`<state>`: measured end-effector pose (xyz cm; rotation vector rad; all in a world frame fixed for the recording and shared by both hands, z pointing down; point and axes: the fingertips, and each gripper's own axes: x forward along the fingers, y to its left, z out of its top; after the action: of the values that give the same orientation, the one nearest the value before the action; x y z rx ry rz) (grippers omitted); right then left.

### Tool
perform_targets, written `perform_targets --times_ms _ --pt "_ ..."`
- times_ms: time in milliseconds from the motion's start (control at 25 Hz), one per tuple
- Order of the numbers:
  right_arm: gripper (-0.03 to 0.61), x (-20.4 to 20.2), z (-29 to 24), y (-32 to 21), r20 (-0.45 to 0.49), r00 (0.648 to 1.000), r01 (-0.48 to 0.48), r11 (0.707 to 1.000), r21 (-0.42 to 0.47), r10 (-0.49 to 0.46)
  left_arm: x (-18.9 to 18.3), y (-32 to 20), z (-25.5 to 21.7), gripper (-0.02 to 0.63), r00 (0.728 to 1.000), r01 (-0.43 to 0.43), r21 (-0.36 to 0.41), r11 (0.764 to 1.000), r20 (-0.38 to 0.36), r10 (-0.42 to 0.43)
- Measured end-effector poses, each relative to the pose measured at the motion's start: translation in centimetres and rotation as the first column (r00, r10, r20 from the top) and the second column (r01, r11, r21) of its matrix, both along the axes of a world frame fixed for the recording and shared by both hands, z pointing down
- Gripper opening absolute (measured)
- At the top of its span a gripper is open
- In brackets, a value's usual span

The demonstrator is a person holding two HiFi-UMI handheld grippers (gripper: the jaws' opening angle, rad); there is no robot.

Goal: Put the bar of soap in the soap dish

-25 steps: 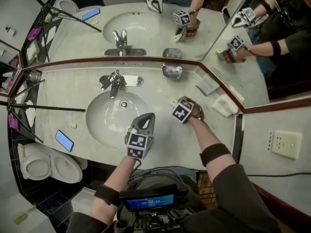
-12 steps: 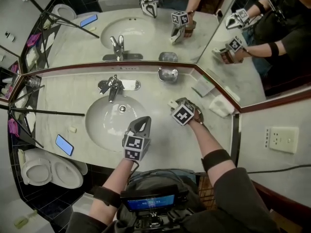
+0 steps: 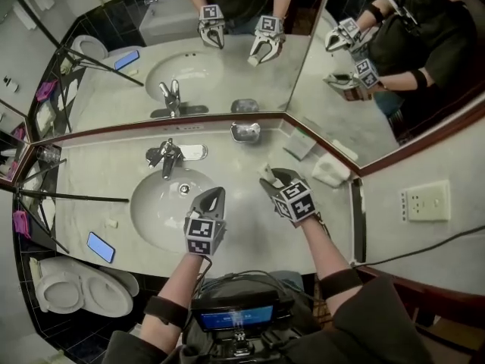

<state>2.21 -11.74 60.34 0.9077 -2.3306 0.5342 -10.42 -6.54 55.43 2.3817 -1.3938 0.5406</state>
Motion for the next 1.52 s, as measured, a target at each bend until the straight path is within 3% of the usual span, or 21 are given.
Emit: perform_targets --times_ms 240,560,880,1200,1520 --pt "0.179 1.8 -3.3 3.0 0.100 0.990 -0.101 0.993 0.057 0.095 0.9 -0.3 -0.7 0.003 1.000 -0.029 0.019 0.999 0.005 0.029" --pt "0.179 3.0 -3.0 3.7 0.029 0.995 -0.100 0.991 0.093 0.098 2.1 -0.7 -0.3 0.002 0.999 -0.049 0.012 0.999 0.007 0.049" --pt "0.179 -0.1 -3.4 -2.3 -0.159 0.985 0.084 0.985 0.153 -0.060 2.9 -3.7 0.7 0.003 0.999 -0.045 0.004 0.999 0.018 0.045" --pt "0.179 -4.3 -1.3 -10.6 -0.375 0.905 0.283 0.943 0.176 -0.201 2.9 -9.3 2.0 0.003 0.999 -0.022 0.000 1.000 0.033 0.022" --pt "0.179 -6.3 3.8 -15.0 -0.468 0.844 0.340 0.936 0.092 -0.261 2.3 -13.3 4.3 0.003 0.999 0.013 -0.028 1.000 0.040 -0.012"
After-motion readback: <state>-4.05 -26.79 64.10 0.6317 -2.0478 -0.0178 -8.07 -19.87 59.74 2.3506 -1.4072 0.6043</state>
